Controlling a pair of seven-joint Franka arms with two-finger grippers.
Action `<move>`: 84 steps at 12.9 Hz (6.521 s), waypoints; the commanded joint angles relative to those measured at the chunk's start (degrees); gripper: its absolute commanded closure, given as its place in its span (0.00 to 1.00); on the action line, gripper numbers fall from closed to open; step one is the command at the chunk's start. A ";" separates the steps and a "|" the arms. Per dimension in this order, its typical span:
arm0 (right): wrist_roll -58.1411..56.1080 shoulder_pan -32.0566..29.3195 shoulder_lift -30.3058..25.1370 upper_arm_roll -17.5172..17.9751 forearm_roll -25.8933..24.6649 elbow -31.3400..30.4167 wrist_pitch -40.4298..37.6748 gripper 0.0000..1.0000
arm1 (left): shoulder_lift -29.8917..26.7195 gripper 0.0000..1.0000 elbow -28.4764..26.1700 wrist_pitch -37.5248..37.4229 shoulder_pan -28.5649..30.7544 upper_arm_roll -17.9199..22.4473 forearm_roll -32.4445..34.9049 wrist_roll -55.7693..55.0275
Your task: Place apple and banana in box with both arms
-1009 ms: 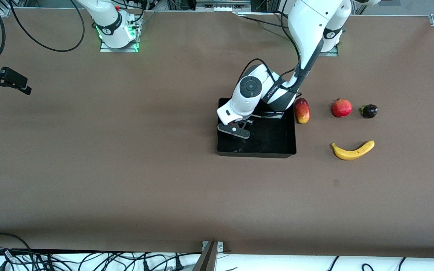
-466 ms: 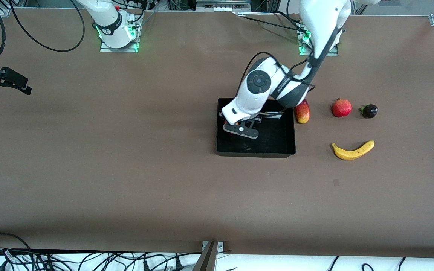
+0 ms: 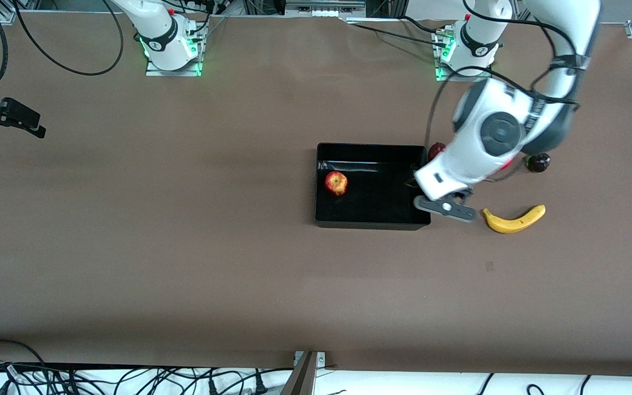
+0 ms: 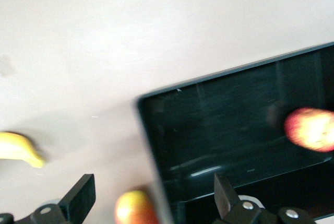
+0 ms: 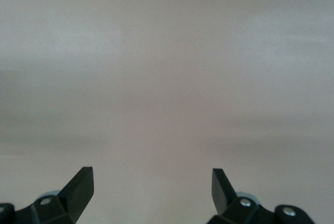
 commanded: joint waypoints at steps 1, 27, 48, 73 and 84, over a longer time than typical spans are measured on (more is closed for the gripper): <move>0.61 -0.70 -0.44 0.65 0.15 -0.28 -0.27 0.00 | -0.26 0.00 -3.09 0.69 7.78 -1.19 -1.07 14.59; 0.69 -0.70 -0.44 0.65 0.15 -0.36 -0.36 0.00 | 3.54 1.00 -5.38 5.38 15.22 0.66 -5.27 55.90; 0.78 -0.70 -0.44 0.65 0.15 -0.28 -0.71 0.00 | 6.51 1.00 -13.47 20.65 -8.80 -2.15 -0.20 25.37; 0.78 -0.70 -0.44 0.65 0.24 -0.36 -0.71 0.00 | -17.30 0.00 -1.80 -12.01 8.50 -1.46 2.18 19.84; 0.78 -0.70 -0.44 0.65 0.16 -0.36 -0.71 0.00 | -18.36 0.00 7.63 -28.31 10.98 4.26 0.43 9.20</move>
